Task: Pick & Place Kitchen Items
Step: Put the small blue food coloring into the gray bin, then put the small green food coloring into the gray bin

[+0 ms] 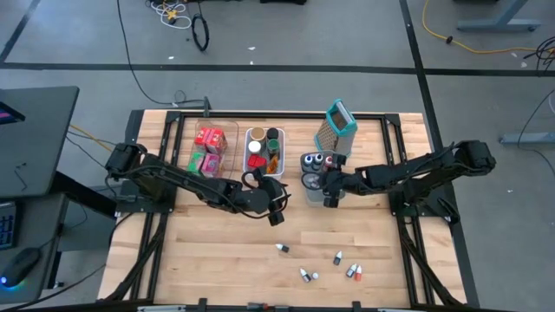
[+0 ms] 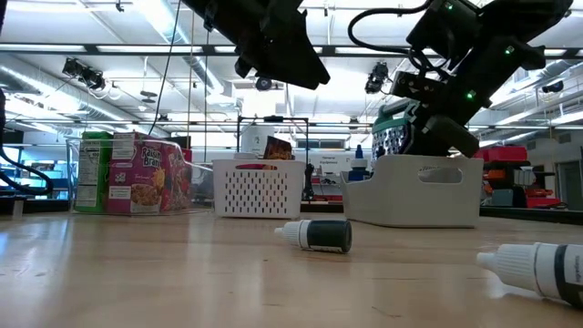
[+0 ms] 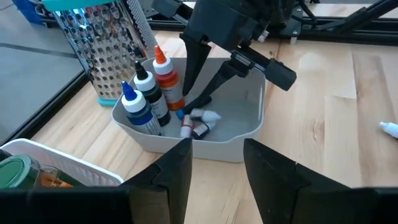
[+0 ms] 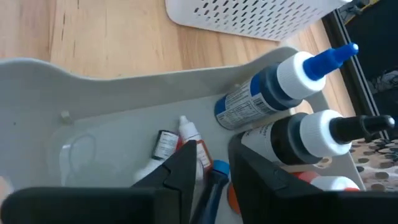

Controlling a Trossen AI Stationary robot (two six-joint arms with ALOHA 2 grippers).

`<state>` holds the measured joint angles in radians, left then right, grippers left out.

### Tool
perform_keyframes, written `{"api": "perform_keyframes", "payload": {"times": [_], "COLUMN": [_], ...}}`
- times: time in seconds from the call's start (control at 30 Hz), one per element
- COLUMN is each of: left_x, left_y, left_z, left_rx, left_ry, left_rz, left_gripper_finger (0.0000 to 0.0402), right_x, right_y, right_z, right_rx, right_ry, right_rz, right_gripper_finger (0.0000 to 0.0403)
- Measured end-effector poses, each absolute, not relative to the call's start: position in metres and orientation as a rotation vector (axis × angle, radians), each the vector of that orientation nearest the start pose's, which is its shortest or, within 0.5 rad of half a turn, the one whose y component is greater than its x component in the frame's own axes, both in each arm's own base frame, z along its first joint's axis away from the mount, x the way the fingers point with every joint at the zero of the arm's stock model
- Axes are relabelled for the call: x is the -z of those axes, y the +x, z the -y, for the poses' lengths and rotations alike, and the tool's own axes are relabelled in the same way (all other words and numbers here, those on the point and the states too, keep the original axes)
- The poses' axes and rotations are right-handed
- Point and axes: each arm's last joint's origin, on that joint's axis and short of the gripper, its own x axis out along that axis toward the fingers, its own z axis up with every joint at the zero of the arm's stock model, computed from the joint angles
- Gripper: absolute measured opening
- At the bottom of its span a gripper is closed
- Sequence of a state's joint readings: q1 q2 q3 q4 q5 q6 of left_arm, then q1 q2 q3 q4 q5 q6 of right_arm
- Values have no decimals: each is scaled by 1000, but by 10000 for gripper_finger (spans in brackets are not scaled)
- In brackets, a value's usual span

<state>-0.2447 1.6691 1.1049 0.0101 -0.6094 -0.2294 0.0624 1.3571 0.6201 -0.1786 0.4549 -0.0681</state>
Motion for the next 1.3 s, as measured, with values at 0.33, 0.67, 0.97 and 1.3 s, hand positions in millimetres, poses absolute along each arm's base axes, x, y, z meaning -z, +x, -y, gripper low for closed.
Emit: {"api": "perform_keyframes", "payload": {"times": [0.33, 0.67, 0.97, 1.3], "left_x": [-235, -225, -179, -148], "left_y": [357, 343, 313, 301], "left_z": [79, 109, 132, 132], "left_rx": [-168, -1, 111, 174], "left_ry": [-44, -15, 26, -22], "left_rz": [-517, -632, -533, -467], "left_gripper_finger": [153, 153, 153, 162], "right_x": [-176, -189, -189, -189], "right_y": [252, 263, 264, 264], "right_z": [-3, -6, -8, -8], "right_rx": [382, 345, 288, 306], "right_ry": [-351, -379, -338, -229], "right_rz": [-783, -619, -612, -592], "right_gripper_finger": [141, 144, 144, 144]}}
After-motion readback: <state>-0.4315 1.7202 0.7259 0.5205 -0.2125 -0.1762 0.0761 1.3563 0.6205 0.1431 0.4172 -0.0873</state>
